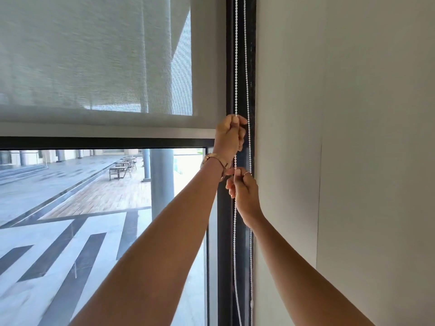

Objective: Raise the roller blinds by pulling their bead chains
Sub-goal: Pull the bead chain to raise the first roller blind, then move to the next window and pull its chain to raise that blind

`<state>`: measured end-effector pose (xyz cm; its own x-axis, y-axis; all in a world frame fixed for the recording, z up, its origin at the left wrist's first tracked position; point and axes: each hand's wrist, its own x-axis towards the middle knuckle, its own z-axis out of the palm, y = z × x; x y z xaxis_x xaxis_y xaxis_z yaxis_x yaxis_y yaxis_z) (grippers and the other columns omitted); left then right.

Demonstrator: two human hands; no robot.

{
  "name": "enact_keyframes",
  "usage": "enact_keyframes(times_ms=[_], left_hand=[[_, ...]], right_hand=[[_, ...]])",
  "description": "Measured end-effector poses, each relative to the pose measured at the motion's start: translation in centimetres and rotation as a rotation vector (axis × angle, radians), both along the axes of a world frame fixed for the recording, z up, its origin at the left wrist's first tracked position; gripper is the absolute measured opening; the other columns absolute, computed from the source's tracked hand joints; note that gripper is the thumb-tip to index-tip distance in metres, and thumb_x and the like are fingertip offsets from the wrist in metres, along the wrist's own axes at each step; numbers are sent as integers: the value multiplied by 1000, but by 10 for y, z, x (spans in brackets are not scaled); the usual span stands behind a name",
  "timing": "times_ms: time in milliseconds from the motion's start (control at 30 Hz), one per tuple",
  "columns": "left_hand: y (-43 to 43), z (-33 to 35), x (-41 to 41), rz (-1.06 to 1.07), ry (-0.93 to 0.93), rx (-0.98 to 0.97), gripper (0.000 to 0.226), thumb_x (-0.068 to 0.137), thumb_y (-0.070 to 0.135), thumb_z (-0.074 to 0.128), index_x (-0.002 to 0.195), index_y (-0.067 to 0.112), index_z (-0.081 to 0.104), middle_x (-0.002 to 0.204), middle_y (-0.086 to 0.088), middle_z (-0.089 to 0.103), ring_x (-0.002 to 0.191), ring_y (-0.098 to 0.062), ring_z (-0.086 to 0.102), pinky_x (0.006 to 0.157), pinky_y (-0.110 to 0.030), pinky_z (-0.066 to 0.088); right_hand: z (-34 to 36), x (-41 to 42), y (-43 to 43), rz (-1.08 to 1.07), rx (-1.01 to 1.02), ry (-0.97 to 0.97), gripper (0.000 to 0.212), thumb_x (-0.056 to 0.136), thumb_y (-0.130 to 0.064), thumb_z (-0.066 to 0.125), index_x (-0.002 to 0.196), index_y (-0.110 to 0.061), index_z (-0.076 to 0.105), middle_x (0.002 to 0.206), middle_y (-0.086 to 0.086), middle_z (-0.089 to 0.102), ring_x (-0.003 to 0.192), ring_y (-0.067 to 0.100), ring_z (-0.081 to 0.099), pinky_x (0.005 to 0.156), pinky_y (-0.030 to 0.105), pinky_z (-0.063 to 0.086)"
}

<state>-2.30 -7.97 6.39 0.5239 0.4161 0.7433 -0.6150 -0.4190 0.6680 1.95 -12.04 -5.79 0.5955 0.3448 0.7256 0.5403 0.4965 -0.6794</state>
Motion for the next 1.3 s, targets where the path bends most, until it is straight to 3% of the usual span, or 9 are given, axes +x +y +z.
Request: enact_keyframes(times_ms=[167,267,367,533,733,967,1033,1133,1300], left_hand=[[6,-44,-10,62,92,37,24,100,16,37,103,5,58,90,-9,69,72,1,65,64,-5,48],[15,-73,-20,149,154,33,27,100,21,38,113,9,57,113,-9,67,100,-14,62,90,-21,46],[26,-98,-33,230,203,76,24,99,23,40,109,13,58,109,-6,69,101,-20,65,97,-38,50],[29,-136,-66,451,176,223,34,94,36,40,102,11,63,93,2,72,85,-7,68,82,-23,55],[38,-165,-157,910,219,699,23,96,25,44,95,14,64,89,-3,74,81,-22,68,76,-33,53],[72,-194,-306,1208,486,972,46,94,34,34,128,10,55,139,-10,53,135,-29,42,114,-49,31],[85,-201,-362,1279,560,1026,52,95,36,37,139,10,42,148,-11,41,141,-29,31,119,-47,20],[104,-209,-446,1363,634,1060,61,94,39,42,147,10,26,155,-11,25,145,-27,17,121,-43,2],[133,-227,-592,1466,766,1060,65,94,39,42,148,10,19,158,-11,18,147,-26,9,121,-45,5]], right_hand=[[-18,-4,-12,-156,-68,-17,27,100,-22,37,110,-10,59,94,3,68,83,14,64,75,25,54],[-25,-6,-22,-239,-112,-31,29,99,-23,39,118,-11,57,113,4,67,102,19,63,96,36,51],[-39,-9,-26,-355,-133,-48,41,97,-32,39,131,-12,49,136,7,57,126,23,52,111,41,39],[-64,-34,-25,-575,-42,-188,42,95,-33,41,133,-16,48,139,5,53,129,22,48,110,45,39],[-76,-95,-14,-503,-112,-377,36,98,-26,42,130,-16,51,136,4,56,131,19,46,113,42,36],[-92,-208,32,-449,-143,-501,43,98,-34,37,133,-12,51,139,4,54,138,18,38,119,31,22],[-98,-255,52,-416,-147,-522,41,97,-28,42,133,-9,51,139,7,54,139,21,37,119,30,18],[-106,-331,83,-359,-145,-581,42,96,-21,45,135,-6,48,141,11,52,139,28,37,116,47,28],[-120,-465,127,-212,-164,-662,47,97,-23,39,141,-9,38,148,10,42,144,27,26,118,49,21]])
